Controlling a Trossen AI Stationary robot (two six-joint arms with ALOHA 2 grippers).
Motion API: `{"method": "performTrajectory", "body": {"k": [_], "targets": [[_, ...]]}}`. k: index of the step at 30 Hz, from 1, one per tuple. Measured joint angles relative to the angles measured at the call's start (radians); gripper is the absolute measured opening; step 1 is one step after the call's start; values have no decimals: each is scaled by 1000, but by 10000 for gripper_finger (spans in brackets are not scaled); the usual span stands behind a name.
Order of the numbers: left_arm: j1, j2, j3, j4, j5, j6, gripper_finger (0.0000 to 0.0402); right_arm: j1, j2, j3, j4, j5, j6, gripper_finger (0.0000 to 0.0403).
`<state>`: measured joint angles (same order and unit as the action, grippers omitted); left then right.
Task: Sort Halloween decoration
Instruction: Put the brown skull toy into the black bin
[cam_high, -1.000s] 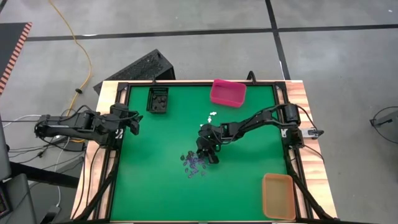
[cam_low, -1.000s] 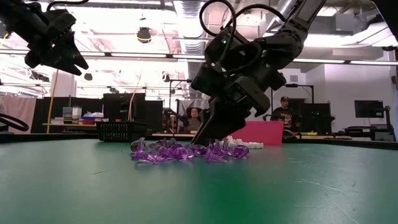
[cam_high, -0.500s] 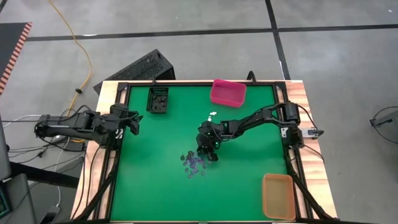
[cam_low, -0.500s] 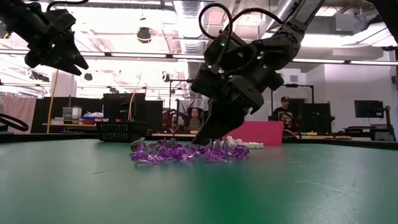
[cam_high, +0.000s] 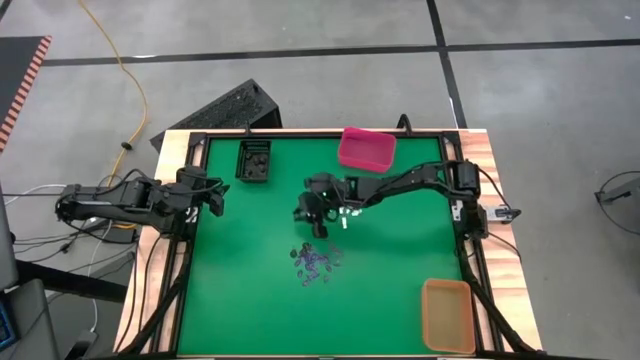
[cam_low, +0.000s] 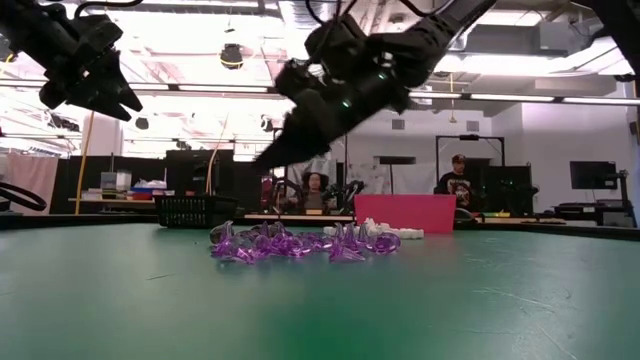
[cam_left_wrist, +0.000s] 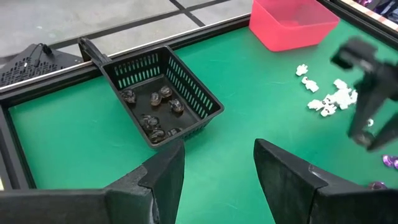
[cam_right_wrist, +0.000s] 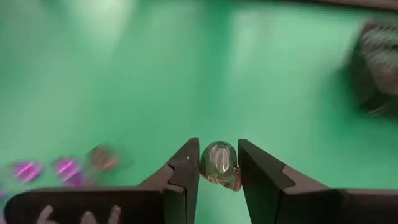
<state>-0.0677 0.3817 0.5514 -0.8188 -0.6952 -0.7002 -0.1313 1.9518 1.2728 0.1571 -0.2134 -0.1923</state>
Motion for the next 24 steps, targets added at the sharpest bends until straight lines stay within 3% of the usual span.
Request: {"method": "performTrajectory", "body": {"k": [9, 14, 19, 24], "targets": [[0, 0, 0, 0, -1, 11, 183, -79, 2, 107, 39, 62, -52, 122], [0, 0, 0, 0, -7, 15, 183, -121, 65, 177, 44, 62, -44, 123], [0, 2, 0, -2, -17, 14, 183, -145, 189, 350, 64, 70, 0, 123], [0, 19, -1, -3, -20, 13, 183, -154, 326, 560, -35, 64, 20, 123]]}}
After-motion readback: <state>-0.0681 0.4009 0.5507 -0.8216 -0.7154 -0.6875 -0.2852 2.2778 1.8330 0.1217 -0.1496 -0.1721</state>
